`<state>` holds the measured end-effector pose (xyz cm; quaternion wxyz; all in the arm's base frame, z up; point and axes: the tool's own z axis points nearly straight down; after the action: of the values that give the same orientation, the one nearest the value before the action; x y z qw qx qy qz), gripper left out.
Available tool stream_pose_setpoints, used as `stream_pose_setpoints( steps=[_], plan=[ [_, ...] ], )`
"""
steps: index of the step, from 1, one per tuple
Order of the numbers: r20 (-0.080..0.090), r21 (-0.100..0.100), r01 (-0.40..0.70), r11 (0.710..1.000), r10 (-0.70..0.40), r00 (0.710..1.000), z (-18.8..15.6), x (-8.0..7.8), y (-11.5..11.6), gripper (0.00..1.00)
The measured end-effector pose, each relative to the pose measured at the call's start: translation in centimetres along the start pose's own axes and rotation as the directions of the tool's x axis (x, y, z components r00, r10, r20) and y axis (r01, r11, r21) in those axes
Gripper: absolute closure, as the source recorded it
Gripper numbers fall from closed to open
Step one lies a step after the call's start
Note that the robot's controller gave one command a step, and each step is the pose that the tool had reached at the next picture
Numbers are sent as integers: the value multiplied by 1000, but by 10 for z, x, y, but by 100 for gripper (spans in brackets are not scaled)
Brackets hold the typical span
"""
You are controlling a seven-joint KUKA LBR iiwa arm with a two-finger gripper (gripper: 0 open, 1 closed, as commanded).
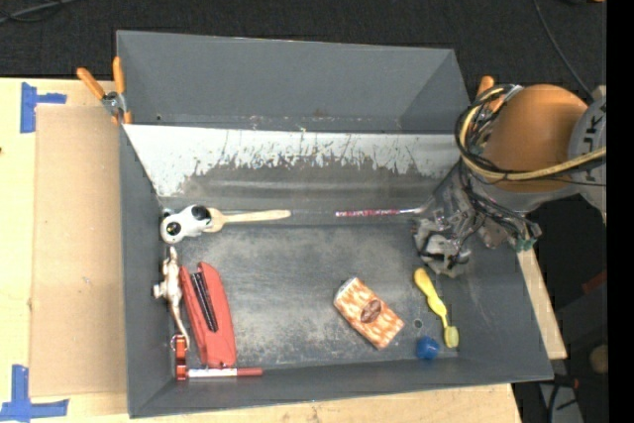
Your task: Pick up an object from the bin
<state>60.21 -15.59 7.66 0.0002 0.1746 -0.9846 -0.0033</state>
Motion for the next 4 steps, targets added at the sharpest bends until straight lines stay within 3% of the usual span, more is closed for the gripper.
stream_pose_setpoints(
  steps=[1,2,3,4],
  plan=[
    [2,1,7,1000,-7,1000,0,1,1,100],
    [-1,-3,313,950,-313,950,-83,4,27,100],
    [0,-2,157,988,-157,988,-38,3,14,100],
    [5,0,250,968,-250,968,-67,2,12,100]
  ],
)
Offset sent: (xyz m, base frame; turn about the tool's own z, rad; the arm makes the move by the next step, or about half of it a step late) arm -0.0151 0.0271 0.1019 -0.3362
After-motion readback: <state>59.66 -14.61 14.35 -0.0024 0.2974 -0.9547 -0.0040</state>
